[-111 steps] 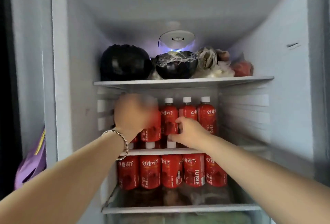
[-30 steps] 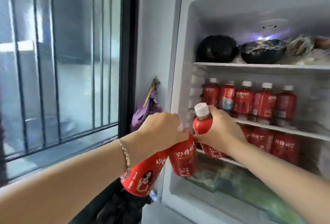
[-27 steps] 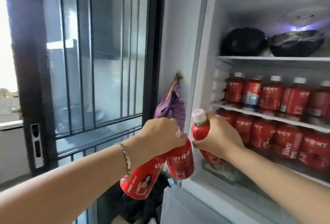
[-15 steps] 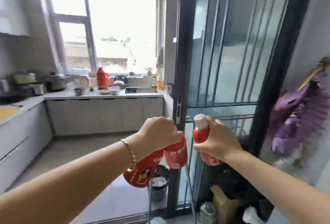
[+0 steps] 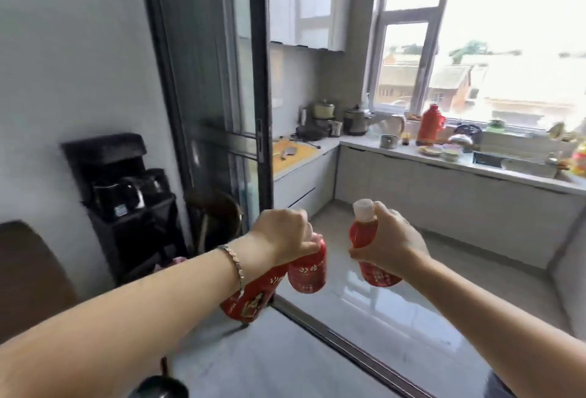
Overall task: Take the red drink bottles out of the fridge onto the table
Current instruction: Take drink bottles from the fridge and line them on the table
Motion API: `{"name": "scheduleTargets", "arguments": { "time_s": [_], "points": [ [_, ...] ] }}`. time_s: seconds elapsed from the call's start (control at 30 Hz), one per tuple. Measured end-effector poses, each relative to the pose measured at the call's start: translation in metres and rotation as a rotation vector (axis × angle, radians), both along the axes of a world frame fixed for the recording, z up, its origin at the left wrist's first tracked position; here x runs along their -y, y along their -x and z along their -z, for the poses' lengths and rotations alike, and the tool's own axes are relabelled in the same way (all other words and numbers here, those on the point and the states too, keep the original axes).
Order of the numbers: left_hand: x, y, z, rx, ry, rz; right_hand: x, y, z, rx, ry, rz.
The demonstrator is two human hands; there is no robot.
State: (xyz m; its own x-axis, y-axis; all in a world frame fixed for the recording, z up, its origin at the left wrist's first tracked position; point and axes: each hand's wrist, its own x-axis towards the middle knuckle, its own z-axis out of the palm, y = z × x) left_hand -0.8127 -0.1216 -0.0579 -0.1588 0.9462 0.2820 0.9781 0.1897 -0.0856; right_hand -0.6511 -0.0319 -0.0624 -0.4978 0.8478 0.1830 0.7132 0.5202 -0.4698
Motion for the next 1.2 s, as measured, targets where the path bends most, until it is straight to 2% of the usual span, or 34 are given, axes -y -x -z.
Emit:
{"name": "scheduleTargets", "arguments": {
  "time_s": [0.13,0.3,0.47,0.7,0.93,1.2],
  "points": [
    [0.052,0.118,0.014,0.069,0.043,-0.256,0.021,0.144,0.013,0.018,0.023,-0.213],
    [0.104,0.225,0.032,0.107,0.06,-0.485,0.043,0.281,0.03,0.023,0.014,-0.438],
    [0.15,0.314,0.045,0.152,0.026,-0.713,0.067,0.407,0.046,0.034,0.006,-0.675],
    [0.213,0.413,0.053,0.074,-0.004,-1.039,0.117,0.561,0.059,0.014,0.073,-0.967],
    [0.292,0.487,0.081,0.109,0.002,-1.2,0.182,0.669,0.091,0.03,0.114,-1.124],
    [0.396,0.623,0.13,0.128,0.13,-1.185,0.289,0.801,0.153,0.068,0.203,-1.144]
  ]
}}
